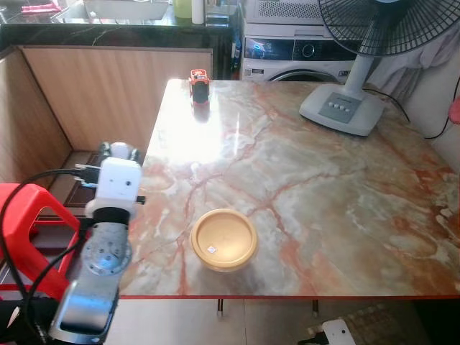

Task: Restocking fridge

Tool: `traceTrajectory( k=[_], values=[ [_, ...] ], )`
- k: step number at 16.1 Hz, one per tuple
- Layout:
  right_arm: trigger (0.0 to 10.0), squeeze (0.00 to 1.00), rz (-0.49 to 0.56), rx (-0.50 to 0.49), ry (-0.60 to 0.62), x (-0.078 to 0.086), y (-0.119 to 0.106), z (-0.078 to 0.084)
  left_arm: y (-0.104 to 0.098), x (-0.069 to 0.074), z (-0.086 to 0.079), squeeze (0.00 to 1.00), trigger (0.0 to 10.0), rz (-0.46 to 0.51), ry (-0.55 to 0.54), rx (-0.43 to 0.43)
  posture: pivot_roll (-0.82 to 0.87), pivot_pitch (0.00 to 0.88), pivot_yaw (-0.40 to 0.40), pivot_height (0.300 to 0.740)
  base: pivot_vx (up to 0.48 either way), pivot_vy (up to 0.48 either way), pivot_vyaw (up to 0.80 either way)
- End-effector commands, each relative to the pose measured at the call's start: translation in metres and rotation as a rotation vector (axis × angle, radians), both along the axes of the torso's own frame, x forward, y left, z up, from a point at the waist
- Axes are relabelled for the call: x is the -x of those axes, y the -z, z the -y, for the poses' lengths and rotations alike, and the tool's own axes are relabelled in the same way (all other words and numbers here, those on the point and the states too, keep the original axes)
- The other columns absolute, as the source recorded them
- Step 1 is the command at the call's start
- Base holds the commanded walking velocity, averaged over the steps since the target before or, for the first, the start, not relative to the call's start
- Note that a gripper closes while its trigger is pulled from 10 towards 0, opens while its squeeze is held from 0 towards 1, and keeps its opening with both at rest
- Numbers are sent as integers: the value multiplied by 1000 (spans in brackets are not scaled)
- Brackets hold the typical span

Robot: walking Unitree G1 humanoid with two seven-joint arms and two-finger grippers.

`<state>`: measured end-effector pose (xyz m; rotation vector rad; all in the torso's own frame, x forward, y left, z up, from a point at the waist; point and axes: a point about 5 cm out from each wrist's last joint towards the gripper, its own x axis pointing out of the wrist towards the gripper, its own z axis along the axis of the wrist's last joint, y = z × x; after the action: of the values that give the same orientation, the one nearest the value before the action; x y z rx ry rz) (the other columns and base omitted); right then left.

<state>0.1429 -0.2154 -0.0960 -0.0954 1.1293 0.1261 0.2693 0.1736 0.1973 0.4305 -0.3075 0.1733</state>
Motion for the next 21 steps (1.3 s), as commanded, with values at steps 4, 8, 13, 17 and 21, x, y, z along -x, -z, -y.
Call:
traceTrajectory(
  k=[4, 8, 13, 17, 21],
  values=[
    [10000, 0, 11, -7, 32, 1, 0, 1, 0, -2, -3, 0, 10000, 22, -27, -16, 102, 0, -38, 740, 0, 164, 0],
    [10000, 0, 11, -8, 37, 1, 0, 2, -1, -2, -3, 0, 10000, 34, -33, -12, 103, 0, -37, 740, 0, 367, 0],
    [10000, 0, 14, -9, 39, 1, 0, 2, 0, -3, -2, 0, 10000, 31, -23, -14, 102, 0, -37, 740, 0, 386, 0],
    [10000, 0, 19, -9, 49, 1, 0, 2, 0, -3, -3, 0, 10000, 30, -25, -13, 104, 0, -40, 740, 0, 385, 0],
    [10000, 0, 21, -14, 70, 1, 0, 3, -1, -4, -2, 0, 10000, 36, -21, -10, 101, 0, -42, 740, 0, 368, 0]
  ],
)
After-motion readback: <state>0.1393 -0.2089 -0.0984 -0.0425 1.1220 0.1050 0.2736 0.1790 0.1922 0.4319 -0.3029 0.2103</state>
